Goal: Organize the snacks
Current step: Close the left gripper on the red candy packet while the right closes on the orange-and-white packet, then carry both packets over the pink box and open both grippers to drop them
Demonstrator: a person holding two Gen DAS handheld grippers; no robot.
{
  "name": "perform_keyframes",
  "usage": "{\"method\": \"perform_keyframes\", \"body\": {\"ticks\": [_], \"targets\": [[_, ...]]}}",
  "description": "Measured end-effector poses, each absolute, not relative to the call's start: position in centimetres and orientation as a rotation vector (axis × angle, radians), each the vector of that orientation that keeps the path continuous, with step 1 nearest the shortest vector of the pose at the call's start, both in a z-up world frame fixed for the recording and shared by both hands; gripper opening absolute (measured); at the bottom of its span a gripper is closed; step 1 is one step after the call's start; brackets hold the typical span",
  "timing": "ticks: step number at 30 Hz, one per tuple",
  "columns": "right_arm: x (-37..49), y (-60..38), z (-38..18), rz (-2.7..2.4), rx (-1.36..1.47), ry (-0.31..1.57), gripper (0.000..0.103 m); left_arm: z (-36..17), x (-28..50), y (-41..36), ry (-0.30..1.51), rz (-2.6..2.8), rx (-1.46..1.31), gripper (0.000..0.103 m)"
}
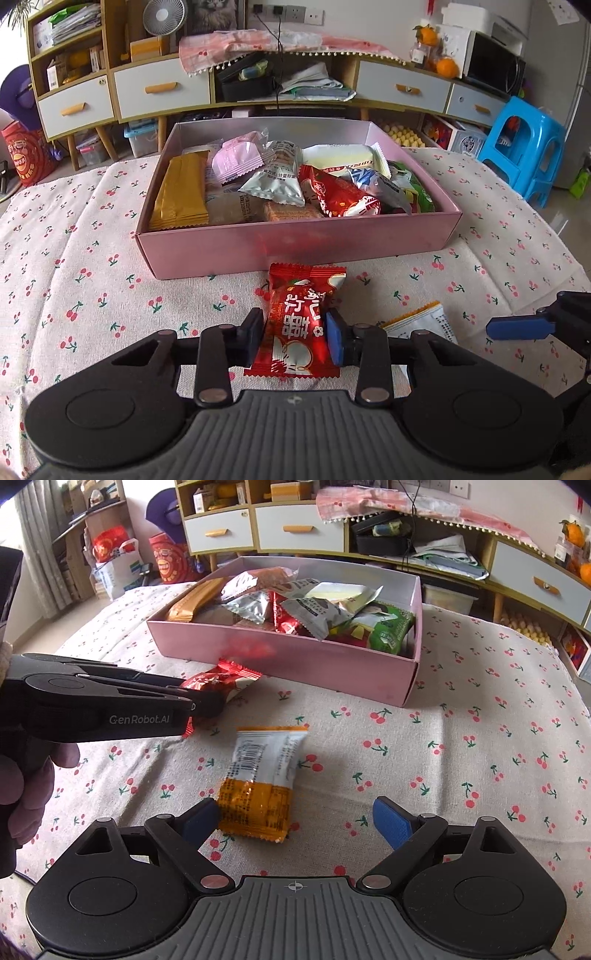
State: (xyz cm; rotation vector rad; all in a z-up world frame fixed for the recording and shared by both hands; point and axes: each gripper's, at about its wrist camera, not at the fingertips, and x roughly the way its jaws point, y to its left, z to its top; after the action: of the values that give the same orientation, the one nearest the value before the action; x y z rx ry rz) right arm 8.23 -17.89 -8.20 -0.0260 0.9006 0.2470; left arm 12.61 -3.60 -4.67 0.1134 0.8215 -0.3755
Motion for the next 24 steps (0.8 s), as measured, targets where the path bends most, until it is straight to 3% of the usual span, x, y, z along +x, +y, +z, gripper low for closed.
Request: {"method": "perform_keyframes", "body": {"ticks": [15,24], "targets": [[9.3,-15.7,-8.3,0.204,-0.061,0.896,0.092,-4.2,12.2,-0.3,0.845,-0.345,0.126,0.033],[9.2,-15.1,-7.7,0.221,-0.069,0.904,0.071,-4.2,12.3,-0.1,0.851,-0.346,0.127,0.033]]}}
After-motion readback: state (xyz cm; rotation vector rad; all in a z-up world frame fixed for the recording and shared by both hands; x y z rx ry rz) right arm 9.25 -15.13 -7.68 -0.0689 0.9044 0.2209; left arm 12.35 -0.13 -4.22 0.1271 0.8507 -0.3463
